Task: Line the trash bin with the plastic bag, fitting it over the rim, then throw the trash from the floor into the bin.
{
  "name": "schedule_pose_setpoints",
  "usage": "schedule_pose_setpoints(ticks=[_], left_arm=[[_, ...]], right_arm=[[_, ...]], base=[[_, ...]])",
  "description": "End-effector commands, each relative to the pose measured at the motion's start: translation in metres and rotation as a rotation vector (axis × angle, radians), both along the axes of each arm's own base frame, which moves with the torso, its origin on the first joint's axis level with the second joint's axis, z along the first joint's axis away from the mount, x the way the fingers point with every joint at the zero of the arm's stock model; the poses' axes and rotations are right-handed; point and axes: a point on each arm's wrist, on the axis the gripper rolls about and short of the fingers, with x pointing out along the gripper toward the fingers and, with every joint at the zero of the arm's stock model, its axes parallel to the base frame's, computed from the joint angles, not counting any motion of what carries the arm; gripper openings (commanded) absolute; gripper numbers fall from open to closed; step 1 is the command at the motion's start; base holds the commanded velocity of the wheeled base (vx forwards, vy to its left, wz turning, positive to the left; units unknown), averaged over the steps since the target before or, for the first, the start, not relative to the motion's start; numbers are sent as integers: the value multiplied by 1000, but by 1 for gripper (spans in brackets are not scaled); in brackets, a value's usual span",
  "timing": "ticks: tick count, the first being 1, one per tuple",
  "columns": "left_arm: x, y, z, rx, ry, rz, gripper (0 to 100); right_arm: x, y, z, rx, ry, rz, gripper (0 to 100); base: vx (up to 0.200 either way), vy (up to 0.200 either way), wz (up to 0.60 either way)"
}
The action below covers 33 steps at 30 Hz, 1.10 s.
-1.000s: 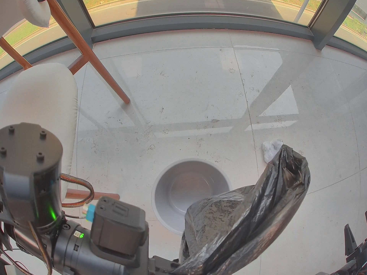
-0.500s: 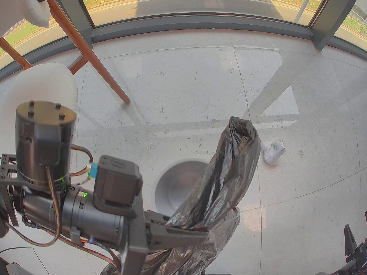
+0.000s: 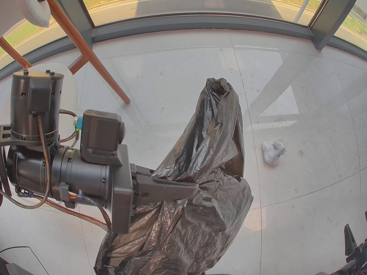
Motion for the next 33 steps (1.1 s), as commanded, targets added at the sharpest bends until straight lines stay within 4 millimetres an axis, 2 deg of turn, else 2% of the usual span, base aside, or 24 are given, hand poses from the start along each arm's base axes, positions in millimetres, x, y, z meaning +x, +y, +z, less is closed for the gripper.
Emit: schedule_pose_setpoints(ticks=[1,16,33], left_arm=[[5,6,2,-6,-5,28,0],[34,43,5,-15,-23,219,0],[41,73,5,-3,-82,262,0]], right_arm=[[0,0,-5,0,1,1,100],[0,0,-5,0,1,1,100],[0,0,-5,0,1,1,100]], base=[[0,0,0],[0,0,0],[0,0,0]])
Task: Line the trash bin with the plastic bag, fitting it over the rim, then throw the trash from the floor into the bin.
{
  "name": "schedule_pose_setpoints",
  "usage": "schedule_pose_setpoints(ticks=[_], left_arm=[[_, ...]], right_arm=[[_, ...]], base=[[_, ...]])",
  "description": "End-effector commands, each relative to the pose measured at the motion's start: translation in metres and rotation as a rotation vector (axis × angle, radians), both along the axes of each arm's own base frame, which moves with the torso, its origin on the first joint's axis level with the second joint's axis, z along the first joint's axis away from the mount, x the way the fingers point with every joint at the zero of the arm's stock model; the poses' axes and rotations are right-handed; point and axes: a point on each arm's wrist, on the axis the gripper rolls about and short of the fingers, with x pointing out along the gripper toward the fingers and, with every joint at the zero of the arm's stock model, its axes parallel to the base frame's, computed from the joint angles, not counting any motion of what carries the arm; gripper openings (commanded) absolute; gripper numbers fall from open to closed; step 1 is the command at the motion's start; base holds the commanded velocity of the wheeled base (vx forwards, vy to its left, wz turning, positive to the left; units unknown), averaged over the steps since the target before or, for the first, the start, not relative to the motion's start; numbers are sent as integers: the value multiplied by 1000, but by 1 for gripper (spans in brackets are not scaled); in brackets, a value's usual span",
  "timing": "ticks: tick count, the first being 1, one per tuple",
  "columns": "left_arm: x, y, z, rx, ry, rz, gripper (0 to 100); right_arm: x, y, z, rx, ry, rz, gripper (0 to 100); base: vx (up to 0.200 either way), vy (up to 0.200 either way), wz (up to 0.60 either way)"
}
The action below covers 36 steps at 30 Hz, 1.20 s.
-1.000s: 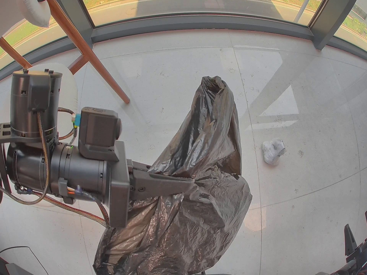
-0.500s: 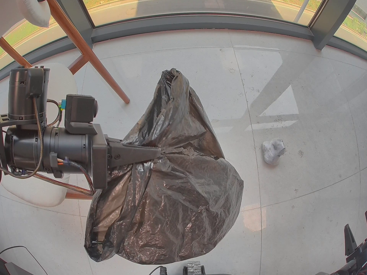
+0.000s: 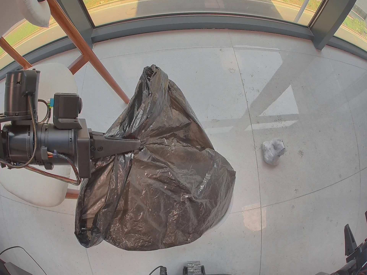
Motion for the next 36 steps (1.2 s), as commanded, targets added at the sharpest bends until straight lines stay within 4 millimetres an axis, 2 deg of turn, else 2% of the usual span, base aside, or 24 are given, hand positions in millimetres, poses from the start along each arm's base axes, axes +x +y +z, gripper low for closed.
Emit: schedule_pose_setpoints(ticks=[1,8,14,16,21,24,27,30,36], left_arm=[[-4,9,3,-7,-14,16,0],[-16,13,-3,-4,-2,12,0],[-28,16,-21,17,42,5,0],[-31,16,-33,34,73,-3,0],[-35,1,-36,75,29,-83,0],[-21,-10,-46,144,1,-100,0],[-16,-19,-48,178,-37,-127,0],[-3,-36,-52,231,-69,-118,0],[0,-60,-57,260,-105,-110,0]], right_arm=[[0,0,-5,0,1,0,100],[0,0,-5,0,1,0,100],[0,0,-5,0,1,0,100],[0,0,-5,0,1,0,100],[0,0,-5,0,1,0,100],[0,0,-5,2,1,0,100],[0,0,-5,2,1,0,100],[0,0,-5,2,1,0,100],[0,0,-5,2,1,0,100]], base=[[0,0,0],[0,0,0],[0,0,0],[0,0,0],[0,0,0],[0,0,0],[0,0,0],[0,0,0],[0,0,0]])
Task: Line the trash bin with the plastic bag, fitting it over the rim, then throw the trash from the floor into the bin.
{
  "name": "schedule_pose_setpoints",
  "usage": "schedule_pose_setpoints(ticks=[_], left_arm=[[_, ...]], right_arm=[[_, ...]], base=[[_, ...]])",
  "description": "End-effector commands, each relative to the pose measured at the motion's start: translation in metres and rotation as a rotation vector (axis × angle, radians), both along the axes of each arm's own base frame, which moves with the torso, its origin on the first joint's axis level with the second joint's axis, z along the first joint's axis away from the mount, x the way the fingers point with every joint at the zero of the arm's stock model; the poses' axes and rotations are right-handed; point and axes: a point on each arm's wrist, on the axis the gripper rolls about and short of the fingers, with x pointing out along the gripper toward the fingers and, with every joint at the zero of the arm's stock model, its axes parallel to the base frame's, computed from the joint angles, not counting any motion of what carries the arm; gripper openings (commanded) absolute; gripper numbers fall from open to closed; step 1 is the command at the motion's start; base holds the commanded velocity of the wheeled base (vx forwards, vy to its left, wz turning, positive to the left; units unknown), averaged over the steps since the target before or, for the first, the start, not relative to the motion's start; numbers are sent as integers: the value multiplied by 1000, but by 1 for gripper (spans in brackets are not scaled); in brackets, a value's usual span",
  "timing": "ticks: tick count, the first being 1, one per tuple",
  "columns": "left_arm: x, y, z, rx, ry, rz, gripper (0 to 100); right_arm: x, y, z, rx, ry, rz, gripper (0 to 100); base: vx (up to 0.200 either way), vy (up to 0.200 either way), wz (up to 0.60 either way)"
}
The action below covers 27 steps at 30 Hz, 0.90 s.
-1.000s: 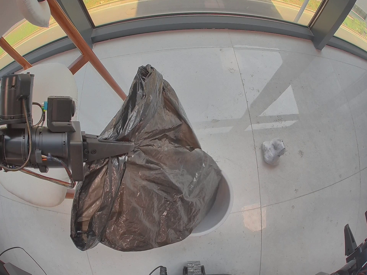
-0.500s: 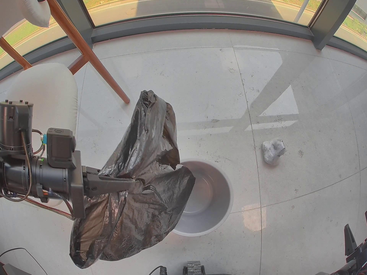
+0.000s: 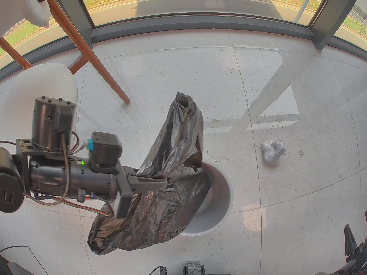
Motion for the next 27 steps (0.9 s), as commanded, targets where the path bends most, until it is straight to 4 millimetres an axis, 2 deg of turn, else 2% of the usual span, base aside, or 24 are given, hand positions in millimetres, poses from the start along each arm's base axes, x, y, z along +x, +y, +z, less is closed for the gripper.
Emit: schedule_pose_setpoints(ticks=[1,6,10,16,19,27], left_arm=[[10,-28,-15,40,9,-17,0],[16,-47,-23,82,-24,25,0],[17,-62,-39,160,-35,97,0],[13,-73,-38,193,-72,153,0],[15,-85,-48,229,-67,152,0],[-16,-125,-59,221,-14,128,0]], right_arm=[[0,0,-5,0,1,0,100],[0,0,-5,0,1,0,100],[0,0,-5,0,1,2,100],[0,0,-6,-9,8,5,100],[0,0,-5,-9,6,8,100],[0,0,-3,-44,-6,5,100]], base=[[0,0,0],[0,0,0],[0,0,0],[0,0,0],[0,0,0],[0,0,0]])
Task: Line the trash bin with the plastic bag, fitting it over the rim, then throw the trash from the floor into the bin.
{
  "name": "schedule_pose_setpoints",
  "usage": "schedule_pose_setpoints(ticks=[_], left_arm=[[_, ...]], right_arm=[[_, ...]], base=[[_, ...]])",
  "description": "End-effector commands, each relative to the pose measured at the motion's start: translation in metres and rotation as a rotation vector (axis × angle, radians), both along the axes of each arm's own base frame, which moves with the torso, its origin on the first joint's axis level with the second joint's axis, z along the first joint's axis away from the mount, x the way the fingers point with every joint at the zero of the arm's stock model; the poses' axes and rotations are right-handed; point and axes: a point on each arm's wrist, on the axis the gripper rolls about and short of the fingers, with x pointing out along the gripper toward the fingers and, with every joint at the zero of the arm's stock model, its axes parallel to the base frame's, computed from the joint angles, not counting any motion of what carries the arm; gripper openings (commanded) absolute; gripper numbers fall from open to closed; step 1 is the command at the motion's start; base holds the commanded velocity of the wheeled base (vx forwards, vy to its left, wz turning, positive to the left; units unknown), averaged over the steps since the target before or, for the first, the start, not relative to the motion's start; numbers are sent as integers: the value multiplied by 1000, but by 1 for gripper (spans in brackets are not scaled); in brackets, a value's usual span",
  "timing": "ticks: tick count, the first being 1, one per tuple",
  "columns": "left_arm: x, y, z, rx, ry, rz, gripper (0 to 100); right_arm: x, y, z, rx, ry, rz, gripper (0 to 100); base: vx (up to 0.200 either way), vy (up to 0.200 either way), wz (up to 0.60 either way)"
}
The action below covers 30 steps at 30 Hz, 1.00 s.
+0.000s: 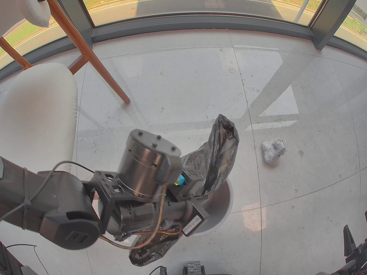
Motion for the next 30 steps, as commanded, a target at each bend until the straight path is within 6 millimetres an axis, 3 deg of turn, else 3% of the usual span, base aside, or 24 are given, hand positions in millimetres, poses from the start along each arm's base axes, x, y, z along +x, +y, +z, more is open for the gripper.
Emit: schedule_pose_setpoints(ticks=[1,3,4,8,9,11,16,19,26,27,30], left_arm=[[-19,-25,-12,-2,52,-14,0],[-24,-28,-13,-10,66,-5,0],[-25,-28,-14,-8,68,2,0],[-26,-27,-15,-4,73,13,0],[-26,-27,-16,-2,74,13,0],[-27,-25,-16,-1,74,16,0],[-29,-21,-20,27,61,56,0],[-29,-20,-20,36,53,54,0],[-32,-22,-18,49,10,99,0],[-33,-22,-17,48,8,102,0],[-32,-23,-17,46,5,103,0]], right_arm=[[-4,0,13,-4,-82,10,100],[-13,0,67,37,-202,76,100],[-1,-1,85,79,-145,112,100],[22,0,118,257,-48,247,100],[28,2,121,270,-17,264,100],[60,13,124,308,139,341,100],[102,37,131,383,346,500,100],[129,51,125,416,487,539,100],[160,78,104,404,701,610,100],[174,89,98,394,757,613,100],[190,104,97,391,797,625,100]], base=[[0,0,0],[0,0,0],[0,0,0],[0,0,0],[0,0,0],[0,0,0],[0,0,0],[0,0,0],[0,0,0],[0,0,0],[0,0,0]])
